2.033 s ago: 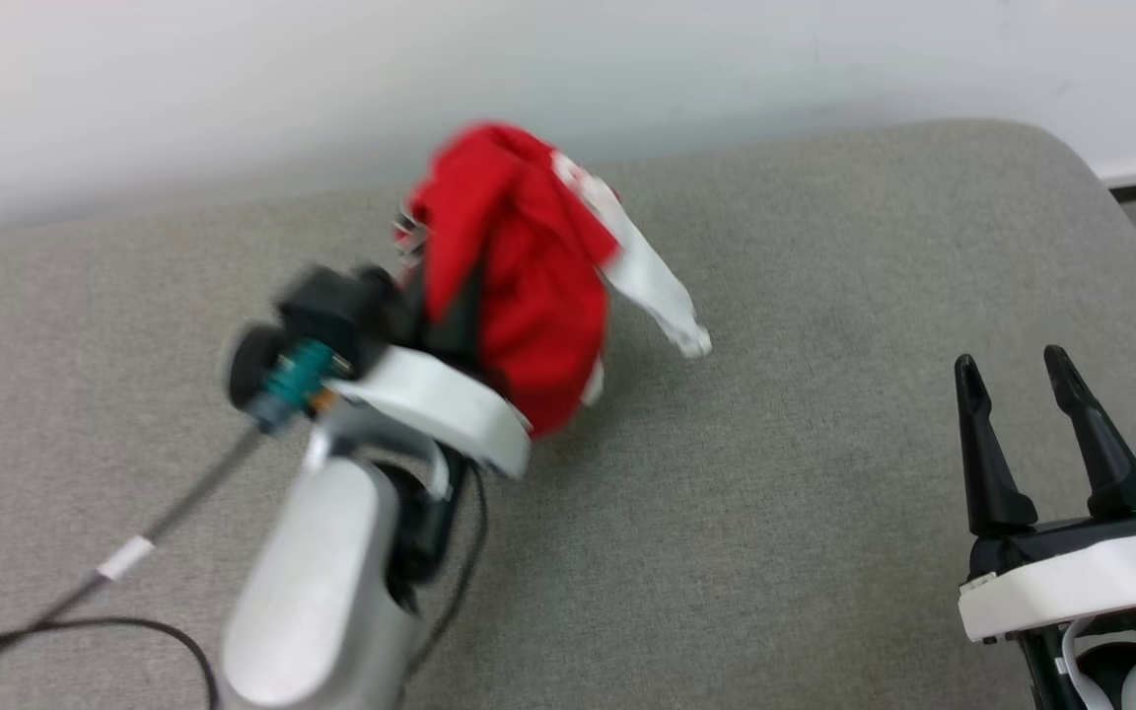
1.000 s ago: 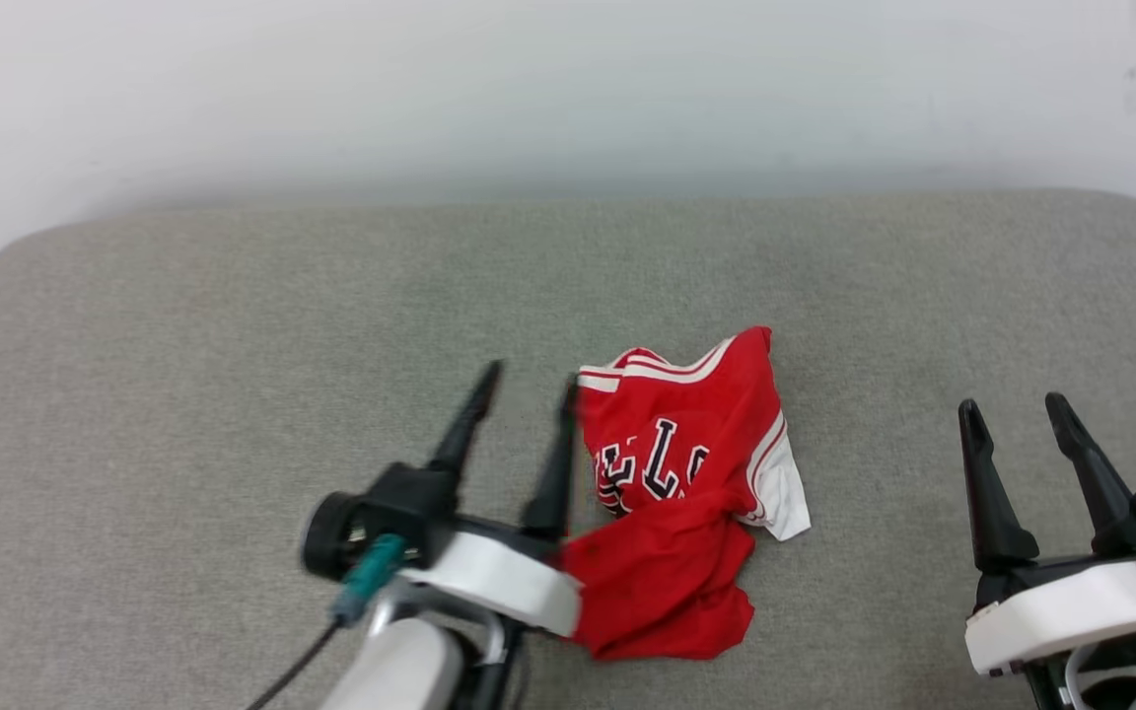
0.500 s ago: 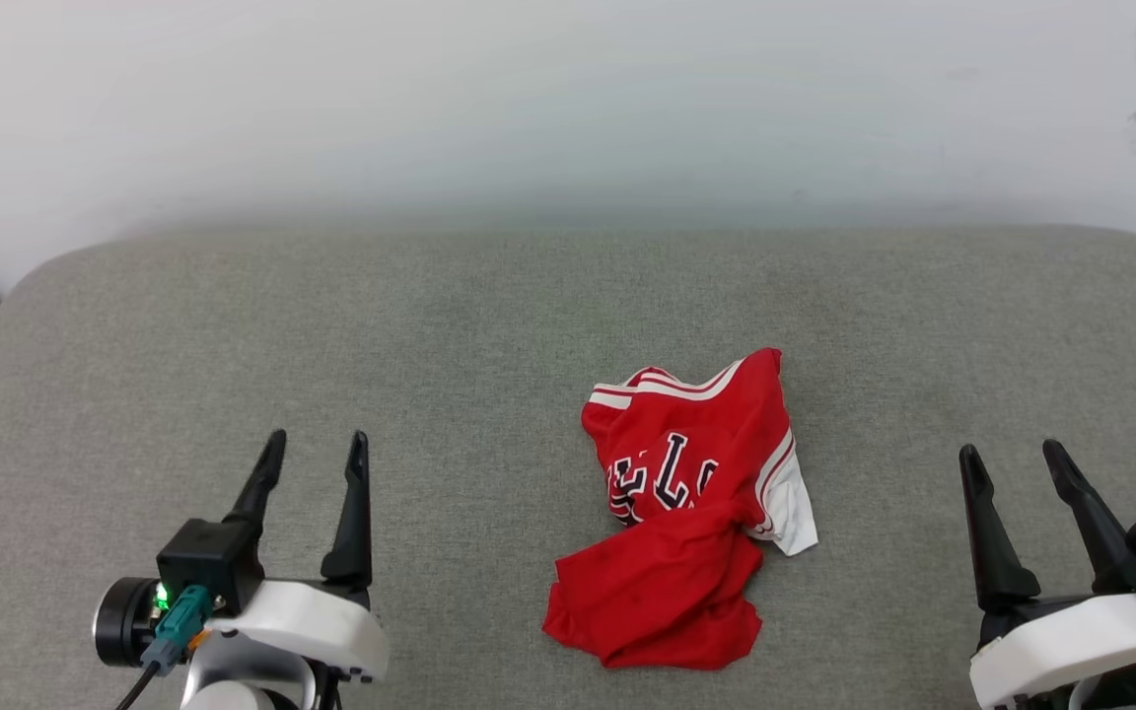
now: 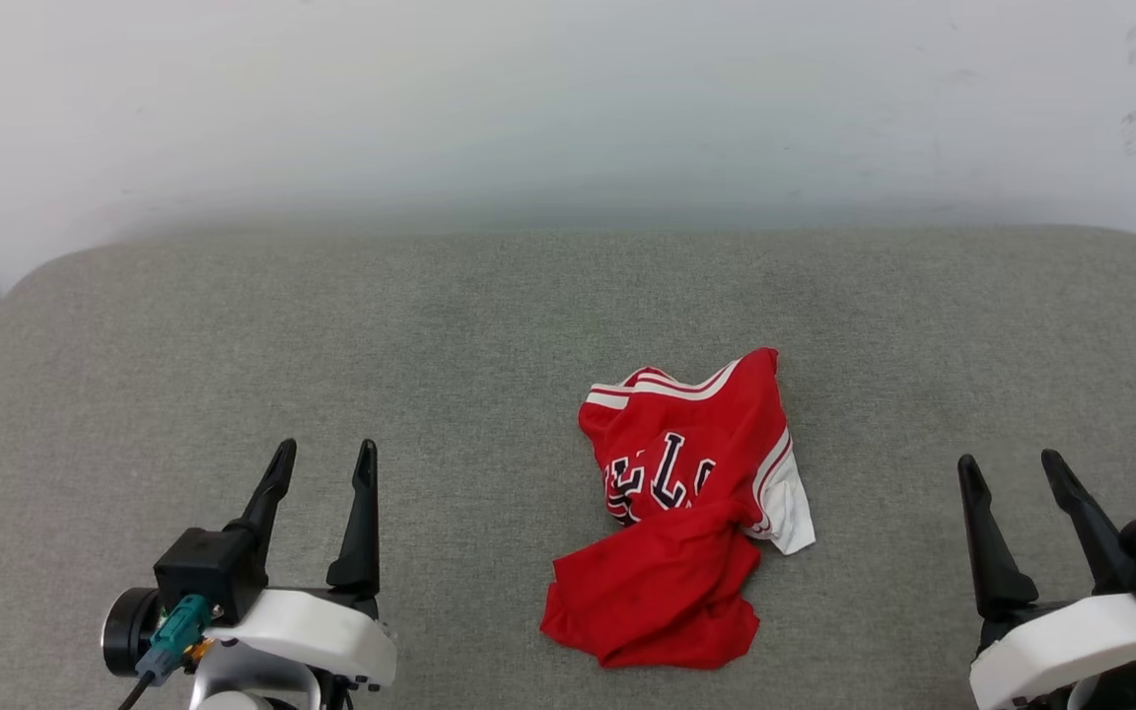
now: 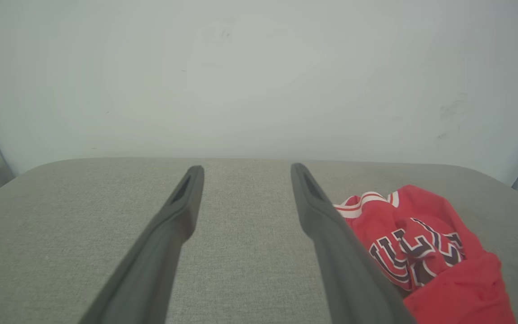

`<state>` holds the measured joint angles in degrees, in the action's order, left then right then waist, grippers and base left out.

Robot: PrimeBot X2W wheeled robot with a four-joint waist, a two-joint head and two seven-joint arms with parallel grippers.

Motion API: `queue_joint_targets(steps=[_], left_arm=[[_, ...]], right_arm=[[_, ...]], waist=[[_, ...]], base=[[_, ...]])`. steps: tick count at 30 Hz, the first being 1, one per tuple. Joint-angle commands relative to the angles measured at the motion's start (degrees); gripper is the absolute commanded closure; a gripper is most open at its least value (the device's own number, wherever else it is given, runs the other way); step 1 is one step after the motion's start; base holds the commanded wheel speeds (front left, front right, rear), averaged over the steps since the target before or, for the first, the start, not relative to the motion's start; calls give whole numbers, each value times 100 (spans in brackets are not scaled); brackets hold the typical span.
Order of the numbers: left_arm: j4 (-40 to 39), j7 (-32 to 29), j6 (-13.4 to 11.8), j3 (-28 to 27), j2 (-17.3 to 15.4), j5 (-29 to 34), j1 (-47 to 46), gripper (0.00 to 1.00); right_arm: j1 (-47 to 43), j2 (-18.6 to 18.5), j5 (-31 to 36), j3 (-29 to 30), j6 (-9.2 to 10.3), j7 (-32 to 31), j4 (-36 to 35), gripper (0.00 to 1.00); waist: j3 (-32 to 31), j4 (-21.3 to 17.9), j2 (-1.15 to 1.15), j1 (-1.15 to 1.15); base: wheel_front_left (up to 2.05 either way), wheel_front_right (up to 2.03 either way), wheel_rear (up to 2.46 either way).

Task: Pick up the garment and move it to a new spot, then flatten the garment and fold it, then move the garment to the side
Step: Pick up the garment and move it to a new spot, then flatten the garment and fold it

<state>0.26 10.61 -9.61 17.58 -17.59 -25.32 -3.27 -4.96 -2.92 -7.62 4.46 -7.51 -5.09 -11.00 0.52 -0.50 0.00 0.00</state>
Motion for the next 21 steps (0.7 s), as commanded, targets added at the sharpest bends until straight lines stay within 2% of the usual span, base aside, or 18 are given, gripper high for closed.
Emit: queue_joint_targets(steps=[1,6,9,13,16,21], left_arm=[[-11,27,-8,2,-12,41,-81,0],[-23,57,-36,66,8,118,-239,0],[-29,103,-23,114,64,146,-338,0],[-8,197,-5,175,171,194,-504,0],[27,271,14,213,277,210,-624,0],[100,369,75,265,444,245,-851,0]], right_arm=[[22,4,-39,16,3,-75,56,0],[235,-31,-271,297,4,-700,267,0],[417,-276,-557,408,4,-1535,506,0],[769,-801,-1056,206,3,-3040,743,0],[1007,-1033,-1415,-3,4,-3959,837,0],[1403,-1250,-1690,-470,3,-4590,1042,0]], waist=[[16,9,0,0],[135,123,0,0],[290,266,0,0],[536,517,0,0],[717,699,0,0],[1049,969,0,0]], base=[[0,0,0],[0,0,0],[0,0,0],[0,0,0],[0,0,0],[0,0,0]])
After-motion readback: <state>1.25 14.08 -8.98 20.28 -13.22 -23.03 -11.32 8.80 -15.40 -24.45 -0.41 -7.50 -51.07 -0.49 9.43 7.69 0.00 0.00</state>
